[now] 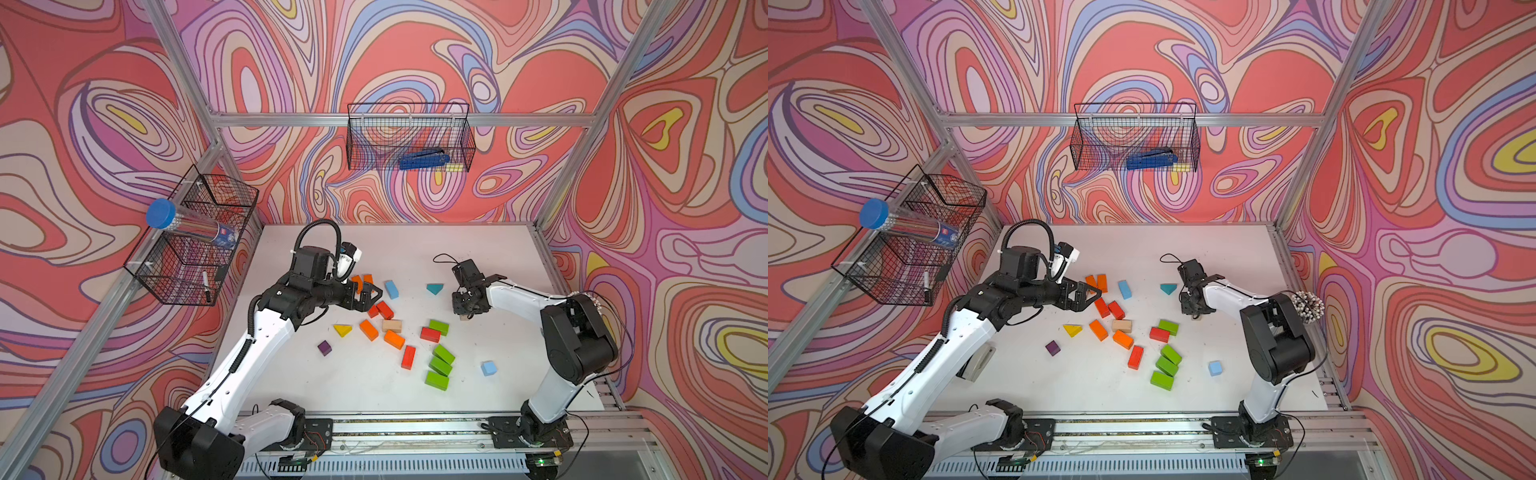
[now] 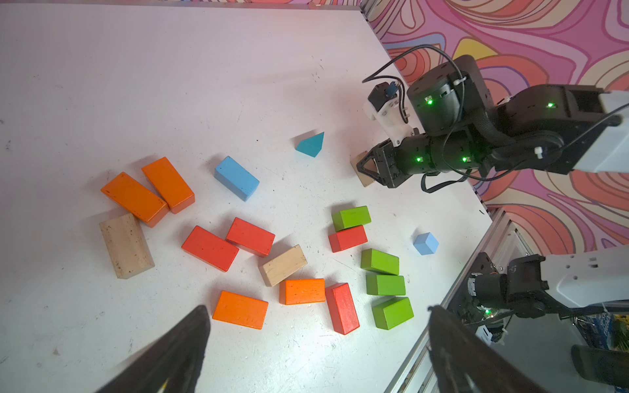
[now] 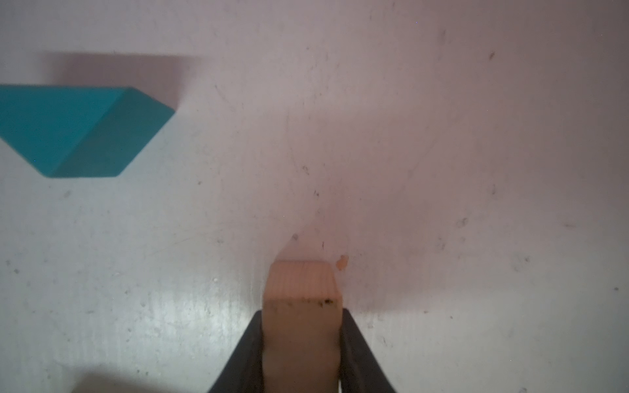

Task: Assemble a heart with building blocks
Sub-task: Pick up the building block from the center of the board, then assemble the building block at the center of the board.

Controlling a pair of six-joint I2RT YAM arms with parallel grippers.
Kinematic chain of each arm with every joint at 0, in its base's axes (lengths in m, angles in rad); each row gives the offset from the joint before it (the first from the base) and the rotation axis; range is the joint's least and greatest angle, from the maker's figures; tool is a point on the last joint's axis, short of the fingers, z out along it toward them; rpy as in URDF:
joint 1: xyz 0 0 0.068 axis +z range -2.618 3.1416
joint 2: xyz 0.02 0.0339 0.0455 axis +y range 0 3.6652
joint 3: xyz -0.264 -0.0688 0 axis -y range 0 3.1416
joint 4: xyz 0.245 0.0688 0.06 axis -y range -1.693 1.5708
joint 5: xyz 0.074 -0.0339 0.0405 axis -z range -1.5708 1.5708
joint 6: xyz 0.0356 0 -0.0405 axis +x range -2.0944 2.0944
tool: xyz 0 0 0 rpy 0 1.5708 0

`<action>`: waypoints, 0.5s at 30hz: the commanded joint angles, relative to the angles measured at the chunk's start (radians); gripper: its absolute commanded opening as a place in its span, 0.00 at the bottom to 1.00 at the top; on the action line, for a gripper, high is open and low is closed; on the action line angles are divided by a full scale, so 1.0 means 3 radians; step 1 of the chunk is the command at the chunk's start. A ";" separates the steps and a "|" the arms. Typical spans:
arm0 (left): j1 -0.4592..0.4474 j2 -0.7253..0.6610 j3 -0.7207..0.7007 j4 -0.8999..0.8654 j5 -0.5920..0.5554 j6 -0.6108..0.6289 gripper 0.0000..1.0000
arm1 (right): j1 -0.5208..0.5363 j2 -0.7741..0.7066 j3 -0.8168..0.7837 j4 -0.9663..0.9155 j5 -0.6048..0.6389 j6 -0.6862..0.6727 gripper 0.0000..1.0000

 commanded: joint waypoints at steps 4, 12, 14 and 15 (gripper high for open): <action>-0.0005 -0.0095 -0.0008 -0.0026 -0.0002 0.0039 1.00 | 0.0022 -0.0054 0.0187 0.0058 -0.0163 -0.0286 0.28; -0.0005 -0.0225 -0.0050 0.0016 0.0035 0.0134 1.00 | 0.0135 -0.0076 0.0552 0.0079 -0.0584 -0.0648 0.28; -0.0004 -0.0251 -0.0059 0.0030 0.0022 0.0137 1.00 | 0.0186 -0.0037 0.0673 0.0067 -0.0651 -0.0713 0.28; -0.0005 -0.0256 -0.0067 0.0032 0.0016 0.0139 1.00 | 0.0209 0.0000 0.0748 0.0040 -0.0683 -0.0755 0.28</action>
